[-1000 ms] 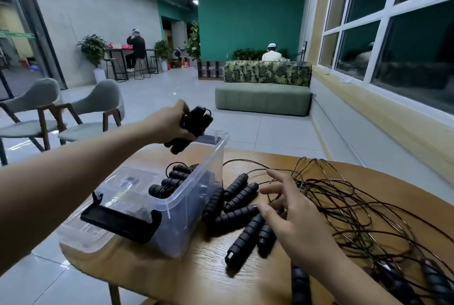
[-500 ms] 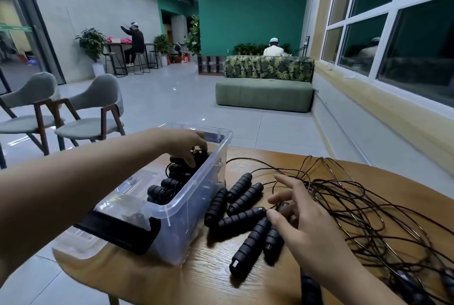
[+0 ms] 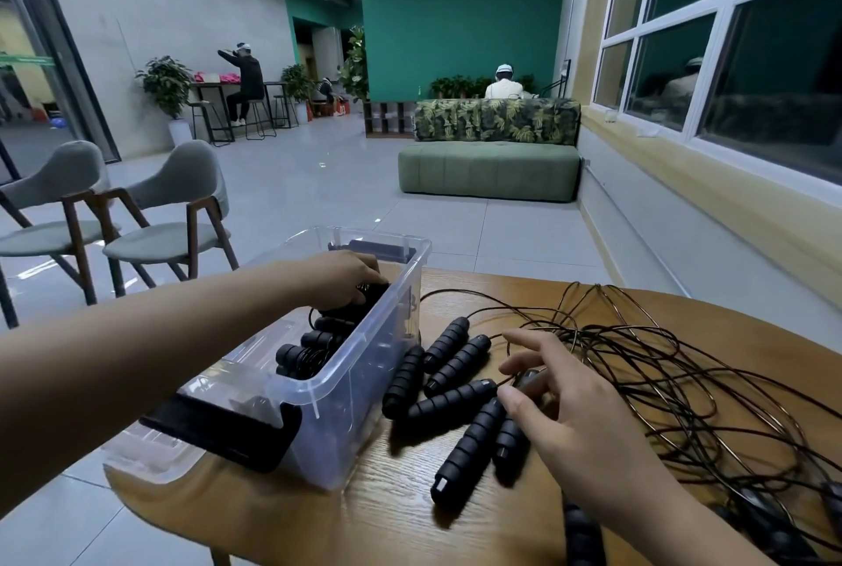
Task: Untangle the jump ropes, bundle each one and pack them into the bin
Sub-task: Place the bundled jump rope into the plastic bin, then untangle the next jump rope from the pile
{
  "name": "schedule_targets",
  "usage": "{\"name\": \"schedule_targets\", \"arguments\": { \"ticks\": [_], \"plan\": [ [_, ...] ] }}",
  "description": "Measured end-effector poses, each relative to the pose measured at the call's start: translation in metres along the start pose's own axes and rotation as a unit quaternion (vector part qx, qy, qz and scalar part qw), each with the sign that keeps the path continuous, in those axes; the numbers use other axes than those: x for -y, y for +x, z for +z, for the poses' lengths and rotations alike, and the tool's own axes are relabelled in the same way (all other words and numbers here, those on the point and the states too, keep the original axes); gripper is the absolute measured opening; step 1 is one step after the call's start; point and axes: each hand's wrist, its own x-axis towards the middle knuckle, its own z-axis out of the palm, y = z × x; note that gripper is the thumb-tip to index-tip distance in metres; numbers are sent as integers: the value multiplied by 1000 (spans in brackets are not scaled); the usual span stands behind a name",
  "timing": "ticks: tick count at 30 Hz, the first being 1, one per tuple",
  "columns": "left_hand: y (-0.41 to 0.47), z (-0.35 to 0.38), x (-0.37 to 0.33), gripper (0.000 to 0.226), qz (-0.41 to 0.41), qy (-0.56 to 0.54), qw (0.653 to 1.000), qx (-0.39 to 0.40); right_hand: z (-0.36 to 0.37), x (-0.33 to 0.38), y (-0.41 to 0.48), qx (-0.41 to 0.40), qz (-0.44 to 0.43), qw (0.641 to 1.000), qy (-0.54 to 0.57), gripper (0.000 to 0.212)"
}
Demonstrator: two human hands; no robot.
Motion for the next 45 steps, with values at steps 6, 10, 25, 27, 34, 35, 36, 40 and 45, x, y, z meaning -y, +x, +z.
{"name": "schedule_targets", "arguments": {
  "ticks": [6,10,25,27,34,35,36,40,45],
  "plan": [
    [-5,-1,-7,70,-26,-22,999,-18,-3,1,-2,5,6,1000,0,44],
    [-13,-6,-5,66,-48,-26,998,-11,-6,0,-1,4,11,1000,3,45],
    [-34,-82,-99,32,-2,-141,962,-235,-39,-6,-16,-3,20,1000,-19,29],
    [-29,-85,-127,26,9,-154,959,-238,-45,-9,-19,-9,28,999,-26,25],
    [-14,-45,-201,23,-29,-201,966,-159,-75,-31,-26,-23,95,990,-98,11],
    [-14,-36,-212,23,-27,-209,966,-149,-82,-36,-28,-23,112,987,-110,11],
    [-13,-26,-223,22,-22,-220,965,-139,-89,-42,-30,-21,130,983,-124,12],
    [-19,6,-266,12,26,-273,953,-129,-116,-66,-40,-9,204,963,-176,10],
    [-23,20,-312,11,70,-263,948,-167,-157,-97,-67,-3,289,918,-271,11]
  ]
}}
